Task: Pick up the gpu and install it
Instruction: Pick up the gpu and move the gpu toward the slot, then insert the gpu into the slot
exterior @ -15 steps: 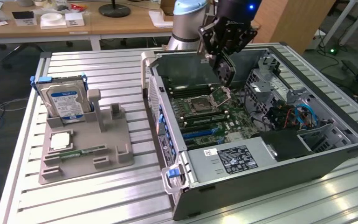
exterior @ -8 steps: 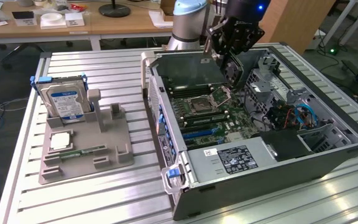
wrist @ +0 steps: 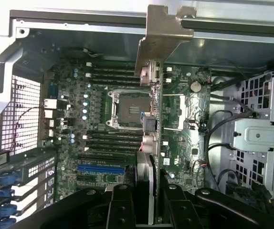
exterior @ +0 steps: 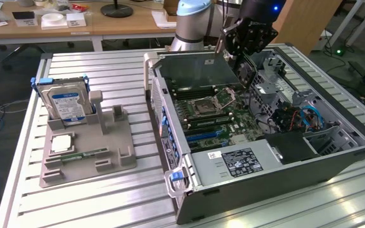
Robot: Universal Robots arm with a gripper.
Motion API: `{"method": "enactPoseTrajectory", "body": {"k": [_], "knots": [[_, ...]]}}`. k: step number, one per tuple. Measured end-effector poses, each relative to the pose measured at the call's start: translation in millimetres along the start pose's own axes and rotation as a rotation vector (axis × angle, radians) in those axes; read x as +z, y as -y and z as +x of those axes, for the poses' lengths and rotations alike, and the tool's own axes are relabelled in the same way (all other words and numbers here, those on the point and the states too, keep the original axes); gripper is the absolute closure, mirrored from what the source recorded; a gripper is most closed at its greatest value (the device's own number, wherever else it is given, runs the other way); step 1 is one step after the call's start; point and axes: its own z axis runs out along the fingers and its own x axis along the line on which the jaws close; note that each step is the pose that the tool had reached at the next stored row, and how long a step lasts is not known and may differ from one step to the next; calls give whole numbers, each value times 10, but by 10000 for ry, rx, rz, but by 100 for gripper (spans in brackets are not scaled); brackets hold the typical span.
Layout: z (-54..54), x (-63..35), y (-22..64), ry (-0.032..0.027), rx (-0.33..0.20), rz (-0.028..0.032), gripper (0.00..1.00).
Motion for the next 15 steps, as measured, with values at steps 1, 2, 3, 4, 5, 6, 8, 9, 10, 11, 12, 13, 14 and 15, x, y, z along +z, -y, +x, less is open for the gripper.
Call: {"method": "enactPoseTrajectory", "body": {"k": [1,2,3,4,5,6,8,9,10,11,12,13,14,15], "knots": [[-6,0,0,1,-1,0,72],[-8,0,0,2,-1,0,72],[-8,1,0,2,-1,-1,72],[-8,1,0,2,0,-1,72],[-8,1,0,3,0,-1,72],[-8,1,0,2,0,-1,72],[-8,1,0,2,0,-1,72],[-8,1,0,2,0,-1,72],[-8,1,0,2,0,-1,72],[-8,1,0,2,0,-1,72],[-8,1,0,2,0,-1,72],[-8,1,0,2,0,-1,72],[-8,1,0,2,0,-1,72],[-8,1,0,3,0,-1,72]]}}
